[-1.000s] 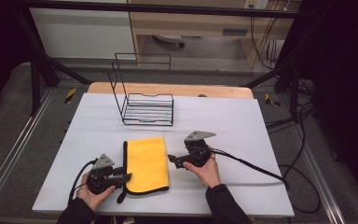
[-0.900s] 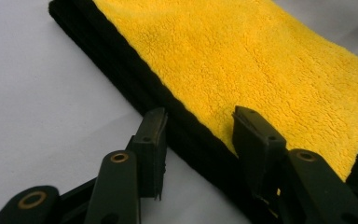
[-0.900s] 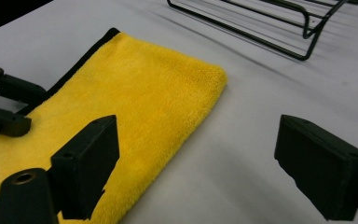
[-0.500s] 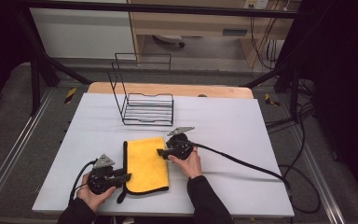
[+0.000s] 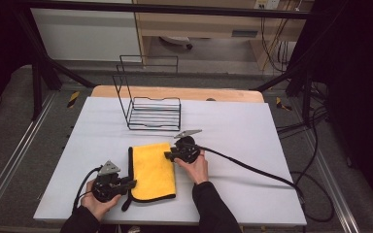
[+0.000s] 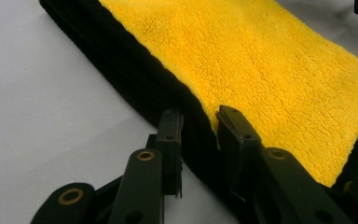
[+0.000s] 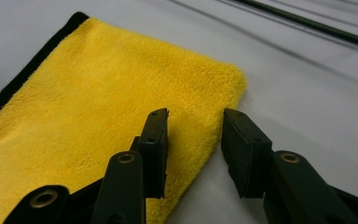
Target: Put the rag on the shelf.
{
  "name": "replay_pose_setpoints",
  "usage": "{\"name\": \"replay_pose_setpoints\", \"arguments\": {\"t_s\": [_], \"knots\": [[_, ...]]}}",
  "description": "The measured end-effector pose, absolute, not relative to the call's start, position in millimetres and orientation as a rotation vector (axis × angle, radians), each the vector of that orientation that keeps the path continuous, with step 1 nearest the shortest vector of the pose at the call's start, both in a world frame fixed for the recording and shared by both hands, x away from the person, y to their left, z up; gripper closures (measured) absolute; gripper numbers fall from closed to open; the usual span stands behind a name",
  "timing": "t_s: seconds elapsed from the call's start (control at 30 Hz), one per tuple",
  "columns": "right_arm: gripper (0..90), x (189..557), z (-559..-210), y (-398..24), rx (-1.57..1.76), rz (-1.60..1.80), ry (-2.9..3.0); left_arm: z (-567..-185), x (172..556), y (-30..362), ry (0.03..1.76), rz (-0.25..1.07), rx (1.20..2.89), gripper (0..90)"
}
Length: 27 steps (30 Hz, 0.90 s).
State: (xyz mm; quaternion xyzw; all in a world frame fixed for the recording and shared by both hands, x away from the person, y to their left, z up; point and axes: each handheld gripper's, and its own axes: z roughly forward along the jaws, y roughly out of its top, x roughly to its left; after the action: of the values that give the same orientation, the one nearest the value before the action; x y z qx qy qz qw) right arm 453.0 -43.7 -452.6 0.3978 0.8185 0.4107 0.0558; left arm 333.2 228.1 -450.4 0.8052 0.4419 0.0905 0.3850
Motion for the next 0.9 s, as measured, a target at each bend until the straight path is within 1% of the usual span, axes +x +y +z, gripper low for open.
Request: {"name": "replay_pose_setpoints", "arguments": {"t_s": [0.1, 0.27, 0.3, 0.47, 0.77, 0.9], "knots": [[63.2, 454.1, -454.1, -42.6, 1.233, 1.249, 2.492, -450.4, 333.7, 228.2, 1.125, 0.226, 2.051, 71.6], [74.7, 452.7, -454.6, -40.6, 1.258, 1.264, 2.507, -449.6, 333.4, 227.3, 1.124, 0.234, 2.057, 73.3], [74.7, 452.7, -454.6, -40.6, 1.258, 1.264, 2.507, -449.4, 333.5, 227.3, 1.123, 0.234, 2.057, 73.3], [83.3, 451.8, -451.1, -41.7, 1.281, 1.27, 2.505, -447.6, 333.7, 228.9, 1.118, 0.235, 2.053, 78.7], [84.4, 435.0, -429.8, -51.8, 1.293, 1.199, 2.485, -445.5, 338.8, 228.6, 1.116, 0.193, 2.043, 80.1], [84.2, 428.4, -426.7, -58.6, 1.289, 1.137, 2.474, -445.7, 340.6, 222.2, 1.106, 0.18, 2.035, 79.8]]}}
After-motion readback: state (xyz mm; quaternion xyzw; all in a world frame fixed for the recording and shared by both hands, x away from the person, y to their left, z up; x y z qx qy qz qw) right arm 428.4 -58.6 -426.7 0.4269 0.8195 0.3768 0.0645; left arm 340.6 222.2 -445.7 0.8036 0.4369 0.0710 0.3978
